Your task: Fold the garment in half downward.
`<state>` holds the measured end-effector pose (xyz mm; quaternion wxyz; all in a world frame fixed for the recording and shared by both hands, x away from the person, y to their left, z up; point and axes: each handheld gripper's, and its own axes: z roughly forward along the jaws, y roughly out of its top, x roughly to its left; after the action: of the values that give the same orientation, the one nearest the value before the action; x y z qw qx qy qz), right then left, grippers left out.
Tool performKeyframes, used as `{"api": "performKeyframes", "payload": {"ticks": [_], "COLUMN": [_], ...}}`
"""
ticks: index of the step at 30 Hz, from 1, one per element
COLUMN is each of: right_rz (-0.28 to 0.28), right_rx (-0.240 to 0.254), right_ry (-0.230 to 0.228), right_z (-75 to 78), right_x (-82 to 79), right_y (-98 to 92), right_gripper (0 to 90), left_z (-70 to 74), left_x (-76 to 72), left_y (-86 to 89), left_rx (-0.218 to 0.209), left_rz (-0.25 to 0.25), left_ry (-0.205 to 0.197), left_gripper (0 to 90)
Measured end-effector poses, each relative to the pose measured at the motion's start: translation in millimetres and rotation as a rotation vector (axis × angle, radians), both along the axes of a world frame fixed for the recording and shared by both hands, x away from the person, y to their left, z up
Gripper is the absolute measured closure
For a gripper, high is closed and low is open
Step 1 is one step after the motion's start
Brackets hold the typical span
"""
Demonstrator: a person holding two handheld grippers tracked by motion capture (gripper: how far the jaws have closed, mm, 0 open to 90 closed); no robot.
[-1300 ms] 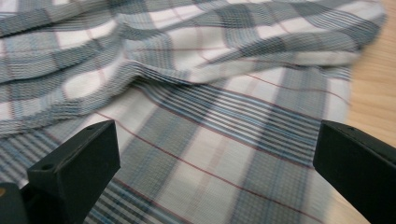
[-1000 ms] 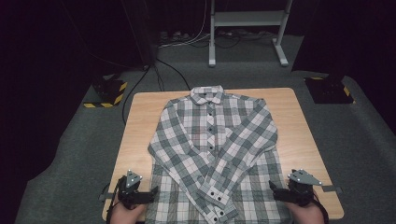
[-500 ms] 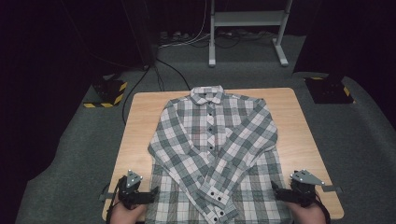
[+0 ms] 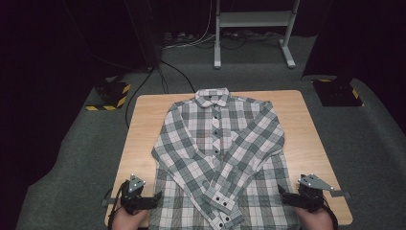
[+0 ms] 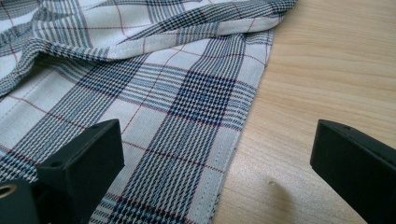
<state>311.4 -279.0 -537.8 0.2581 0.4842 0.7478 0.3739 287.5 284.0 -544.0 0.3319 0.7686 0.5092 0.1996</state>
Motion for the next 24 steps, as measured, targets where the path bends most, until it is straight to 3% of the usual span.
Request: {"api": "performKeyframes", "payload": {"ticks": [2, 4, 10, 11, 14, 19, 24], "right_rz": [0.0, 0.002, 0.0, 0.009, 0.015, 0.013, 0.025], "right_rx": [0.015, 0.013, 0.046, 0.024, 0.001, -0.007, -0.015], "right_ry": [-0.003, 0.001, 0.009, 0.015, 0.029, 0.094, 0.102], "right_z": [0.2, 0.2, 1.4, 1.0, -0.1, -1.9, -2.2], "right_x": [0.7, 1.6, 15.8, 22.2, 30.0, 53.8, 71.4], "right_y": [-0.1, 0.1, 2.3, 4.5, 6.4, 10.7, 16.1], "right_gripper": [2.5, 2.3, 3.9, 7.0, 10.0, 18.8, 28.2], "left_z": [2.2, 3.5, 5.0, 4.3, 4.4, 2.5, 6.3], "left_x": [0.7, 2.4, 19.7, 26.3, 33.6, 53.2, 74.6], "left_y": [1.0, 0.6, -10.6, -15.8, -19.9, -26.2, -29.1], "left_rx": [-0.037, -0.044, -0.032, -0.002, 0.011, 0.026, 0.024], "left_rz": [-0.007, -0.01, -0.033, -0.045, -0.044, -0.036, -0.051], "left_ry": [0.017, 0.019, 0.04, 0.034, 0.034, 0.007, 0.004], "left_gripper": [4.0, 4.0, 5.5, 5.2, 5.8, 7.3, 19.8]}}
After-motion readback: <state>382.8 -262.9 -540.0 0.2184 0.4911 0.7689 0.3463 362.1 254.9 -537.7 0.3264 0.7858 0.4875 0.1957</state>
